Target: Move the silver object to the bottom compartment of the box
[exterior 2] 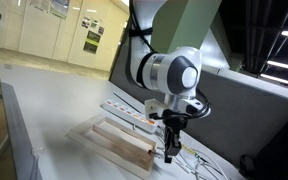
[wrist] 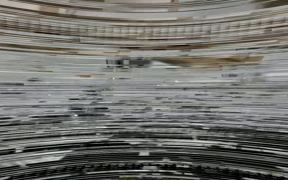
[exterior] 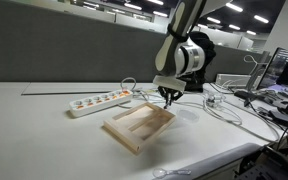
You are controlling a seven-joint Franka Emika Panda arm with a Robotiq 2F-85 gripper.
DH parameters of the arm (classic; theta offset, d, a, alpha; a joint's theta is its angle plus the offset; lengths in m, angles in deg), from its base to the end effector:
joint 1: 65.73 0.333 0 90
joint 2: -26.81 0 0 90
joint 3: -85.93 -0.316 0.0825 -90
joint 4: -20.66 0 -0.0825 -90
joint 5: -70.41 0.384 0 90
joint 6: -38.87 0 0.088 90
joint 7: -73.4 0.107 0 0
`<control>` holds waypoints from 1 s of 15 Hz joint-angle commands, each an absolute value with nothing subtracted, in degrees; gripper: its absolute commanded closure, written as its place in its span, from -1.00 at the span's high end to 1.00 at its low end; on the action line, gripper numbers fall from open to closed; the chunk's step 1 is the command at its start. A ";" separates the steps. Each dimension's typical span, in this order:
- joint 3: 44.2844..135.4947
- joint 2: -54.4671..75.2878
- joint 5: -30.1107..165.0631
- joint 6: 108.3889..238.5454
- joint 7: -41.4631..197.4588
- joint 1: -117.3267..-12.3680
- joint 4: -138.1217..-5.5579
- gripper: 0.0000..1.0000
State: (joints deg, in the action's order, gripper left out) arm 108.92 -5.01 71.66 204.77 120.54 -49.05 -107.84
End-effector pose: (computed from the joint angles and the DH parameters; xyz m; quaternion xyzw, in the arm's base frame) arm 0.5458 -0.0698 0.1504 0.8972 -0.4248 0.1001 0.0674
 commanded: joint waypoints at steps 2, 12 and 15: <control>104.81 -3.32 71.16 200.01 118.38 -49.96 -107.61 -0.87; 104.88 -0.59 65.41 194.06 119.97 -49.26 -108.95 -0.87; 104.26 -2.20 64.49 193.15 120.24 -49.52 -107.97 -0.87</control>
